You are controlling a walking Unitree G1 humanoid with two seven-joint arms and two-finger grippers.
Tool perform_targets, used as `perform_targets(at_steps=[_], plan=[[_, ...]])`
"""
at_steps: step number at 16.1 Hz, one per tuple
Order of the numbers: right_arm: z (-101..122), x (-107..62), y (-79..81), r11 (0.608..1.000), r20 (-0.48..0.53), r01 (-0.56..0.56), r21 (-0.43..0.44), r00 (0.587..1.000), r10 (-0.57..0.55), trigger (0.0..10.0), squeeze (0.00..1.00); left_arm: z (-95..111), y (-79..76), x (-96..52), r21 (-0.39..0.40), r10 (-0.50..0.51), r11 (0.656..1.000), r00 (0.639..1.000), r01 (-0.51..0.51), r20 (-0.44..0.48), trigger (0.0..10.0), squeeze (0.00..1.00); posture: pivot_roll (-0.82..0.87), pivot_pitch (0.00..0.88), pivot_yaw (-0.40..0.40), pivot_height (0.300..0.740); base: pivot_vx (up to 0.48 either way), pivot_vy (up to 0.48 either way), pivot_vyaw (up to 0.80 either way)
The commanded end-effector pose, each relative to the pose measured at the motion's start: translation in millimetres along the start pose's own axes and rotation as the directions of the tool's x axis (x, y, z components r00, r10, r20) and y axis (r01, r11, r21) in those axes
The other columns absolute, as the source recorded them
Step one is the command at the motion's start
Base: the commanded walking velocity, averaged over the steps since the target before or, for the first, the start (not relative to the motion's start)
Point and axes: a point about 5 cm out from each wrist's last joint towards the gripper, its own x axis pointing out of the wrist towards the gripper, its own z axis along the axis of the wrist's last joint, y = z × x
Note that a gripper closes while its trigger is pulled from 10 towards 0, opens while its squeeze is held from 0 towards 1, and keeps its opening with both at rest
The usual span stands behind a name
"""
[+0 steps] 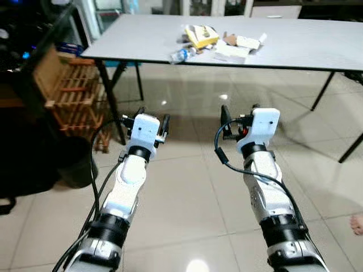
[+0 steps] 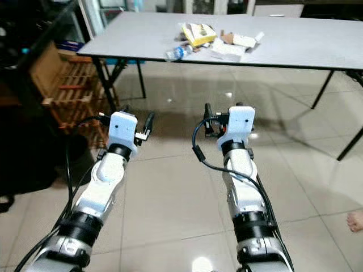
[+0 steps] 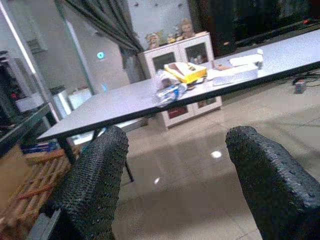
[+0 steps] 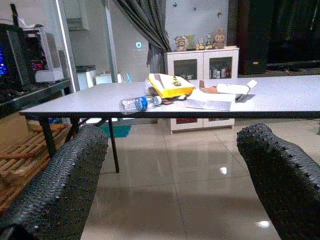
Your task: Picking trash to rubbish bin
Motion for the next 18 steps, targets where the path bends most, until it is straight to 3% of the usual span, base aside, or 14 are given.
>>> perform_targets(at_steps=[1, 4, 7, 18], plan=[[1.6, 0.5, 0.8, 1.0, -0.002, -0.003, -0.004, 1.0, 0.003, 10.0, 0.0, -2.4, 6.5, 1.2, 0.013, 0.034, 0.999, 0.999, -0.034, -0.024, 10.0, 0.0, 0.02, 0.053, 0.027, 0.74, 0.461, 0.0, 0.0], [1.5, 0.3, 1.8, 1.0, -0.005, -0.016, -0.021, 1.0, 0.016, 10.0, 0.0, -3.0, 8.6, 1.8, 0.018, 0.042, 0.999, 0.999, -0.041, -0.03, 10.0, 0.0, 0.02, 0.054, 0.029, 0.74, 0.464, 0.0, 0.0], [1.0, -0.1, 5.0, 0.999, -0.007, -0.039, -0.038, 0.999, 0.039, 10.0, 0.0, -2.8, 8.1, 2.5, 0.018, 0.048, 0.999, 0.998, -0.047, -0.034, 10.0, 0.0, 0.02, 0.052, 0.028, 0.74, 0.461, 0.0, 0.59], [0.2, 1.6, 3.7, 0.999, -0.018, -0.035, -0.025, 0.999, 0.034, 10.0, 0.0, -2.5, 10.2, 4.5, 0.025, 0.066, 0.998, 0.997, -0.065, -0.038, 10.0, 0.0, 0.03, 0.044, 0.024, 0.74, 0.464, 0.0, 0.0]])
